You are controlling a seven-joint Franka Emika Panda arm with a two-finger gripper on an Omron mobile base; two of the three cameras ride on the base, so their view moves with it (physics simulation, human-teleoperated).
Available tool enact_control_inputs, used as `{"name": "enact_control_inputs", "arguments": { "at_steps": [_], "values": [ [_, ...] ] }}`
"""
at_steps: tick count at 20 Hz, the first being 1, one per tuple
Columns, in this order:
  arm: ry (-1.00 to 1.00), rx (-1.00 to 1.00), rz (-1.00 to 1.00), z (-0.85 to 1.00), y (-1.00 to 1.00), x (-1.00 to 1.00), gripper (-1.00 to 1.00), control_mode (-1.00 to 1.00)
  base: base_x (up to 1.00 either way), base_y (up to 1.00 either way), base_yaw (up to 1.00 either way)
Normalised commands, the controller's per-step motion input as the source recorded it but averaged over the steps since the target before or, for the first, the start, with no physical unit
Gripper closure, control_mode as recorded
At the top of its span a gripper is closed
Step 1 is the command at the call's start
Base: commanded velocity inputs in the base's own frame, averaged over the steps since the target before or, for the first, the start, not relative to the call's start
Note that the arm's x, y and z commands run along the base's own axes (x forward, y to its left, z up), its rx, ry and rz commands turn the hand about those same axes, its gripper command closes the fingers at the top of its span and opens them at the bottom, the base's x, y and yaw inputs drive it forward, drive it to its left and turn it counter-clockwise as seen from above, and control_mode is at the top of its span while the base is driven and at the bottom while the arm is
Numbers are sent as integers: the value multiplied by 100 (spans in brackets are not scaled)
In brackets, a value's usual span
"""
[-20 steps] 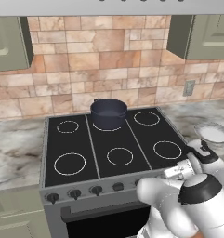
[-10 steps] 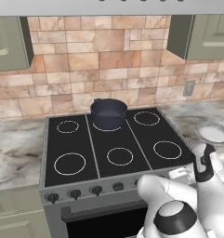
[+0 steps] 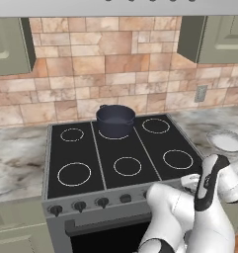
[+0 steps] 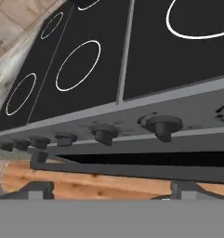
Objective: Retrieve the frozen meat and place it in the pot on a burner. Then turn the burner on.
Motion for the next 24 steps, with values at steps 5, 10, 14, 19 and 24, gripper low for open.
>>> {"name": "enact_control_inputs", "arguments": {
  "at_steps": [5, 10, 14, 19, 24],
  "values": [
    [12, -34, -25, 0, 0, 31, -100, -100, 0, 0, 0],
    [17, -23, -18, -19, 0, 7, -100, -100, 0, 0, 0],
    [8, -10, -5, -18, 0, 0, -100, -100, 0, 0, 0],
    [0, 0, 0, 0, 0, 0, -100, -100, 0, 0, 0],
    [0, 0, 0, 0, 0, -1, -100, -100, 0, 0, 0]
  ]
}}
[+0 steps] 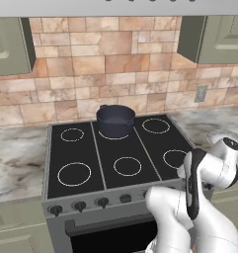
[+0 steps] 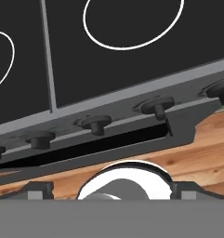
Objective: Retrieve the frozen meat and place it in the pot on a burner. Then turn the burner on.
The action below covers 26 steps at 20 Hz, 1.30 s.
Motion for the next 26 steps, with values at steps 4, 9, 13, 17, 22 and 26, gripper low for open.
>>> {"name": "enact_control_inputs", "arguments": {
  "at_steps": [4, 9, 13, 17, 22, 26],
  "values": [
    [0, 0, -1, -3, 4, -11, -100, 100, -16, 17, -4],
    [0, 0, 0, 0, 0, 0, -100, 100, -43, 59, -12],
    [0, 0, 0, 0, 0, 0, -100, 100, -39, 74, -15],
    [0, 0, 0, 0, 0, 0, -100, 100, -23, 49, -11],
    [0, 0, 0, 0, 0, 0, -100, -100, -11, 25, -4],
    [0, 0, 0, -1, 0, 1, -100, -100, 0, 0, 0]
  ]
}}
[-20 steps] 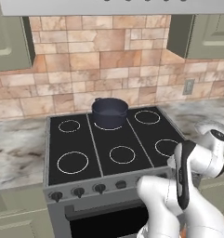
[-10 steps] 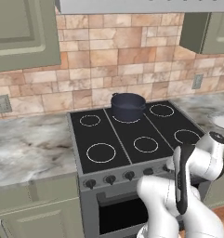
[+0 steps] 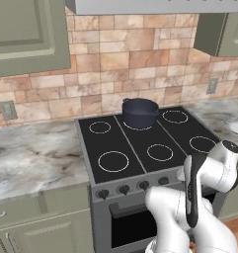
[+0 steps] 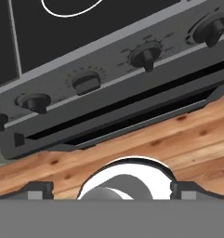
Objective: Retrieve the frozen meat and place it in the pot on a burner. Then turn the burner on.
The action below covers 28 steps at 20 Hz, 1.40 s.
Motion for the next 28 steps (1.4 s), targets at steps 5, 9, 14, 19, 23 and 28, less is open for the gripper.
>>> {"name": "enact_control_inputs", "arguments": {
  "at_steps": [5, 9, 14, 19, 23, 28],
  "values": [
    [-8, 1, 10, -2, -57, 26, -100, -100, 0, 0, 0],
    [1, 0, 9, -19, -99, 52, -100, -100, 0, 0, 0],
    [-2, 6, 27, -49, -100, 93, -100, -100, 0, 0, 0],
    [-37, 0, 31, -50, -78, 35, -100, -100, 0, 0, 0],
    [-58, 0, 30, -27, -89, 10, -100, -100, 0, 0, 0],
    [-59, 0, 21, 3, -66, -30, -100, -100, 0, 0, 0]
  ]
}}
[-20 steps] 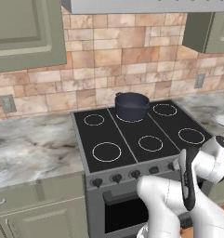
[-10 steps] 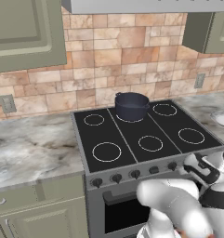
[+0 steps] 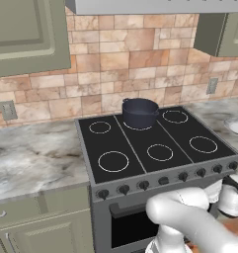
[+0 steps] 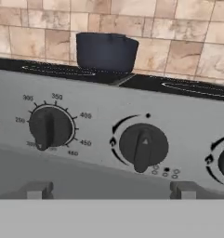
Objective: Retrieve the frozen meat and place it in the pot on a burner. Then turn the burner on.
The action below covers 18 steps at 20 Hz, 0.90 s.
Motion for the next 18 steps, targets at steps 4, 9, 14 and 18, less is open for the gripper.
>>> {"name": "enact_control_inputs", "arguments": {
  "at_steps": [4, 9, 14, 18],
  "values": [
    [-67, 0, 6, 77, -38, -69, -100, -100, 0, 0, 0],
    [-19, 15, -1, 52, -51, -13, -100, -100, 0, 0, 0],
    [2, 3, 0, -7, 0, 3, -100, -100, 0, 0, 0],
    [8, 11, 0, -43, 9, 9, -100, -100, 0, 0, 0]
  ]
}}
